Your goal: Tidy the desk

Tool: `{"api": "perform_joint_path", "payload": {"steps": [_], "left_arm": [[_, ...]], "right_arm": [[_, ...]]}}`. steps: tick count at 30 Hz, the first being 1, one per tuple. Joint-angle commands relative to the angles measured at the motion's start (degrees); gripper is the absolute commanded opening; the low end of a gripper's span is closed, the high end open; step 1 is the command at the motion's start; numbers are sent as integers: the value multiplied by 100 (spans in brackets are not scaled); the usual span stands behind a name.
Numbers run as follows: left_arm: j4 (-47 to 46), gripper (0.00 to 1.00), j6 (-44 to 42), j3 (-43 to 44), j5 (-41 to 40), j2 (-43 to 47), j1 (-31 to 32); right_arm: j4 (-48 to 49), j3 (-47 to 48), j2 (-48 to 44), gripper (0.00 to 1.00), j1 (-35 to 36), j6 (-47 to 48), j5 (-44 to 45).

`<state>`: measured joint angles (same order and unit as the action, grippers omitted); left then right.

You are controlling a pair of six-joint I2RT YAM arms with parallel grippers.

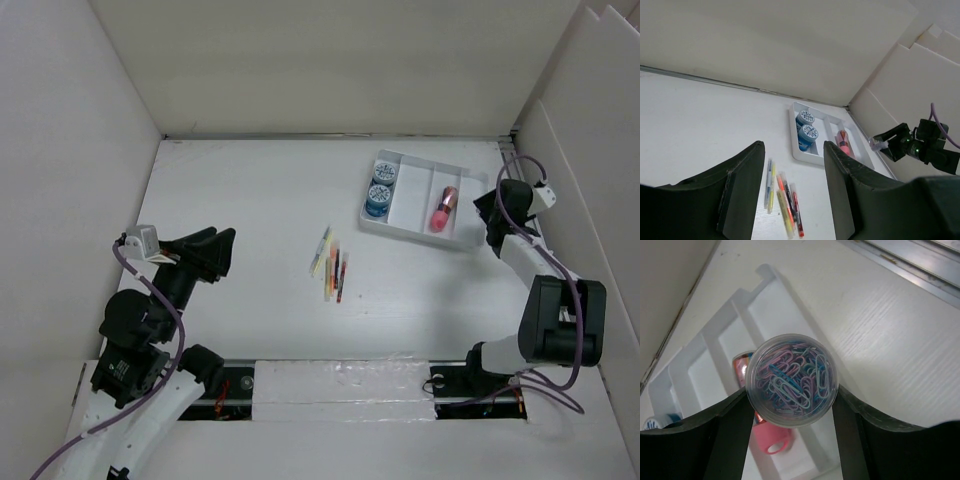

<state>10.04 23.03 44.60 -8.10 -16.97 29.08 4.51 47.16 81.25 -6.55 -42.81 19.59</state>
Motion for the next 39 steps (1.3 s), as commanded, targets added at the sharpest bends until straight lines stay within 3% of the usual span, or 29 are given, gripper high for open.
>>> {"api": "perform_joint_path", "payload": {"steps": [1, 30, 39], "left_arm": [[-284, 47, -26, 14, 89, 89, -34], [-292, 47, 0, 23, 177, 106, -34], [-301, 47, 9, 14, 159, 194, -34]], "right_arm": [[559, 13, -145, 53, -337, -527, -358], [-803, 865, 997, 61, -286, 405, -1037], [-926, 980, 1086, 81, -163, 458, -985]]}}
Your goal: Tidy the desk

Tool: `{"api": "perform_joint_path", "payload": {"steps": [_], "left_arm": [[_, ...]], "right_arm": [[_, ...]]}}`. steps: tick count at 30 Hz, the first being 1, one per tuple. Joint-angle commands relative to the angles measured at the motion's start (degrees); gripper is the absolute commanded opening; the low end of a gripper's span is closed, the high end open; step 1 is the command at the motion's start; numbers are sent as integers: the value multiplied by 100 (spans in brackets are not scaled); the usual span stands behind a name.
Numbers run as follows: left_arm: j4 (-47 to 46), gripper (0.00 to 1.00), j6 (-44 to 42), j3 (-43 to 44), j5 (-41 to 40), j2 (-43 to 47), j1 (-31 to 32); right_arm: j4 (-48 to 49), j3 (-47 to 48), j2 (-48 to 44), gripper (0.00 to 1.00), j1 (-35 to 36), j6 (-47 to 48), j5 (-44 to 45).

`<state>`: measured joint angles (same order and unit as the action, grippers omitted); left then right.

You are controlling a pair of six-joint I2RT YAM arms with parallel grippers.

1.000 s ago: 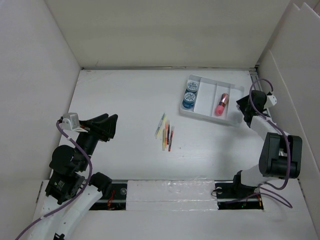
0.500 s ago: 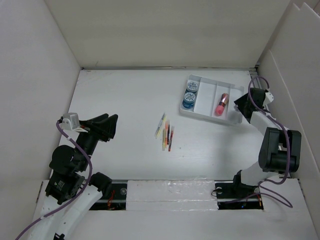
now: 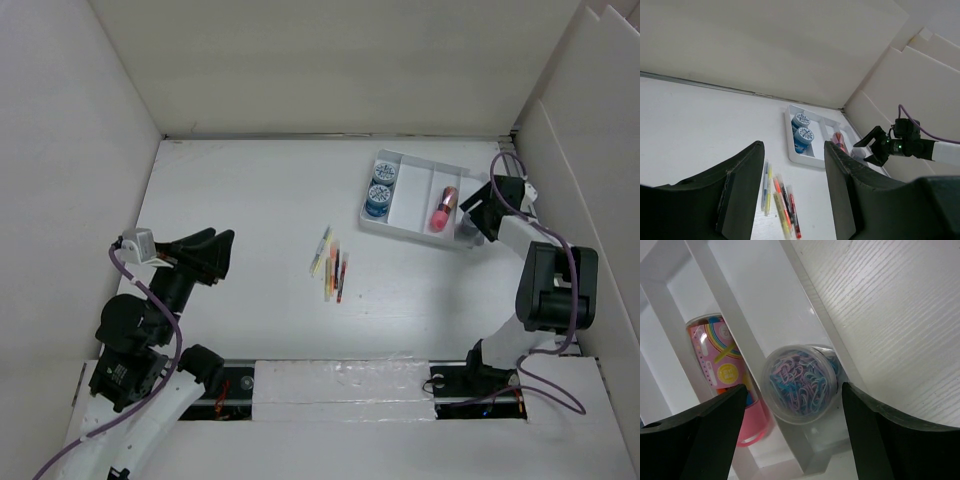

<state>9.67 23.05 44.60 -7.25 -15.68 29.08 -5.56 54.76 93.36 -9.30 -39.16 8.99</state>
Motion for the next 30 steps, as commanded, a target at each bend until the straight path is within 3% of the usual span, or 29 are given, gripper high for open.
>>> {"api": "perform_joint_path", "payload": {"steps": [1, 4, 9, 10, 14, 17, 19, 25, 26, 30], "left_arm": [[-264, 47, 7, 14, 83, 48, -34], [-264, 47, -2, 14, 135, 4, -34], [-282, 47, -20, 23, 241, -93, -34], [-282, 47, -20, 14, 267, -110, -34], [-404, 44, -11, -22, 487, -189, -34], [-457, 39, -54, -56, 689, -303, -34], [-475, 37, -116, -57, 1057, -435, -34], [-484, 35, -476, -13, 1585, -856, -34], [-475, 35, -529, 5, 1638, -901, -34], [-291, 35, -670, 101, 1665, -1279, -34]], "right_arm": [[134, 193, -238, 82, 208, 92, 181], [248, 53, -641, 82, 428, 14, 322], [703, -466, -1951, 68, 1385, 4, 980], [810, -588, -2171, 61, 1596, 5, 1042], [1600, -1309, -3173, 0, 2852, -66, 903], [2006, -1565, -3272, 0, 3898, 56, 788], [1736, -1417, -2808, 1, 4567, 215, 884], [961, -687, -1201, 22, 5779, 180, 1622], [978, -643, -1041, 29, 5886, 119, 1710], [873, -370, -364, 40, 6098, -65, 1913]]}}
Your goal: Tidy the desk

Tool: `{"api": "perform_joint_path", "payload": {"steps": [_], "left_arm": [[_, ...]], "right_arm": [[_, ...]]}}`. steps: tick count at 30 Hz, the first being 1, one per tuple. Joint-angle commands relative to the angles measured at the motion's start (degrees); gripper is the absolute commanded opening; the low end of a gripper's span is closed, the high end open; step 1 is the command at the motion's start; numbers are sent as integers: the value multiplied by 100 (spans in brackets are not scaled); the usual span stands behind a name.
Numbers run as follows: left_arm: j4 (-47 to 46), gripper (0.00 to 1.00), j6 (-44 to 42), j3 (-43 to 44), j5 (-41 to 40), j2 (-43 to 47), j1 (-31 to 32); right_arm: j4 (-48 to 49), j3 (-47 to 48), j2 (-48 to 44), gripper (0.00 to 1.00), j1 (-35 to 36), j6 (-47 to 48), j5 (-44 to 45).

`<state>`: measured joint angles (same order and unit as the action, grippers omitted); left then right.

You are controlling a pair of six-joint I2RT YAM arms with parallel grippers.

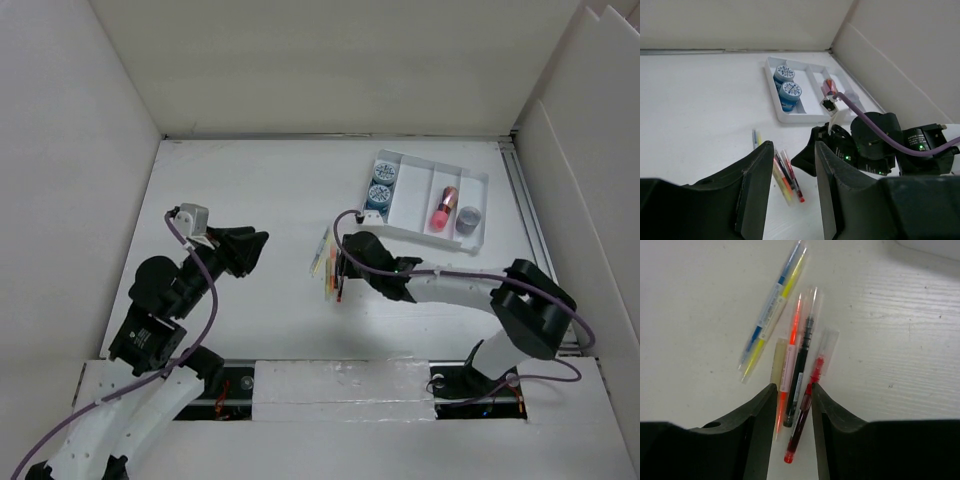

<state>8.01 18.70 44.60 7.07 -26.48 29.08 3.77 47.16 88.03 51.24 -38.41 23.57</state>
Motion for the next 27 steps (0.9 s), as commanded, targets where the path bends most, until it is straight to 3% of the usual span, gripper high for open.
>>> {"api": "perform_joint_path", "payload": {"steps": [1, 15, 22, 26, 27], "left_arm": [[-81, 34, -252, 128, 164, -348, -34], [543, 32, -288, 488, -425, -1377, 18], [1228, 32, -288, 901, -2461, -2202, 1081], [1929, 32, 36, 1024, -4086, -2502, 2169], [2150, 32, 203, 1103, -4595, -2581, 2825]], "right_arm": [[-87, 460, 284, 40, 44, -166, 481], [-35, 426, 961, 35, 158, -509, 693], [88, 497, 1313, 35, 263, -579, 657], [220, 356, 1296, 32, 263, -623, 657], [238, 347, 1296, 28, 263, -623, 666]]}}
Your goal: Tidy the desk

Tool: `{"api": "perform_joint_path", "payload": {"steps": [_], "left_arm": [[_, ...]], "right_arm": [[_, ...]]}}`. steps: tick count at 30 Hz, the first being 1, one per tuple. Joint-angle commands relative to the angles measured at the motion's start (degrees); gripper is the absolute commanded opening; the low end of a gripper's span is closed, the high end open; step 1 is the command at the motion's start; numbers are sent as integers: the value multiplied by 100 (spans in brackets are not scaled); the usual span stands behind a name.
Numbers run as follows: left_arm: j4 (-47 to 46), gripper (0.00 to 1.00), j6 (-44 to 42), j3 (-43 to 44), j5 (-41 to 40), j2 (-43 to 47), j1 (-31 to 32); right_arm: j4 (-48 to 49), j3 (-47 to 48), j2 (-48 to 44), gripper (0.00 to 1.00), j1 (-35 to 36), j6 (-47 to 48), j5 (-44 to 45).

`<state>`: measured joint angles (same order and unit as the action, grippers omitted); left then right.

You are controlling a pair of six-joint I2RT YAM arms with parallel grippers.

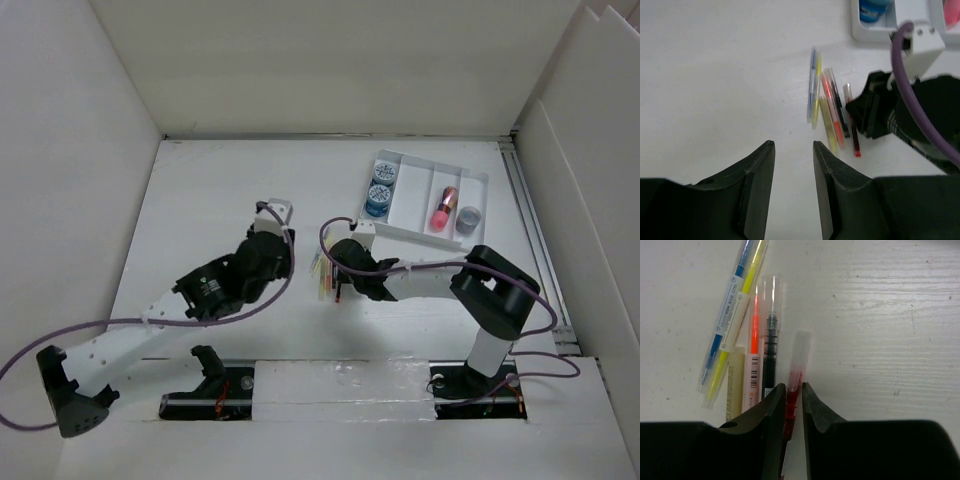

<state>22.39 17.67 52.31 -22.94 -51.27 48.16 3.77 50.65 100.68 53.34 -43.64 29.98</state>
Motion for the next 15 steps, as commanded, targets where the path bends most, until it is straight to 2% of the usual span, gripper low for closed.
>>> {"api": "perform_joint_path", "payload": {"steps": [1, 3, 4, 5, 8, 10, 15], "left_arm": [[992, 32, 864, 393, -2357, -277, 1245], [1714, 33, 1438, 577, -2820, -393, 1947], [1829, 33, 1632, 630, -2856, -419, 2021], [1760, 33, 1643, 648, -2752, -385, 2022], [1032, 35, 1013, 439, -2260, 63, 2022], [733, 37, 792, 385, -1857, 526, 2022], [557, 37, 694, 297, -1670, 670, 2022]], "right_arm": [[238, 6, 30, 25, 54, -92, 34], [212, 32, 57, 16, 54, -92, 69], [194, 50, 57, 13, 54, -92, 87], [186, 67, 57, 6, 54, -110, 96], [98, 24, -57, 0, 54, -136, 219], [-7, -46, -319, 0, 54, -162, 402], [-148, -47, -759, 0, 54, -163, 483]]}}
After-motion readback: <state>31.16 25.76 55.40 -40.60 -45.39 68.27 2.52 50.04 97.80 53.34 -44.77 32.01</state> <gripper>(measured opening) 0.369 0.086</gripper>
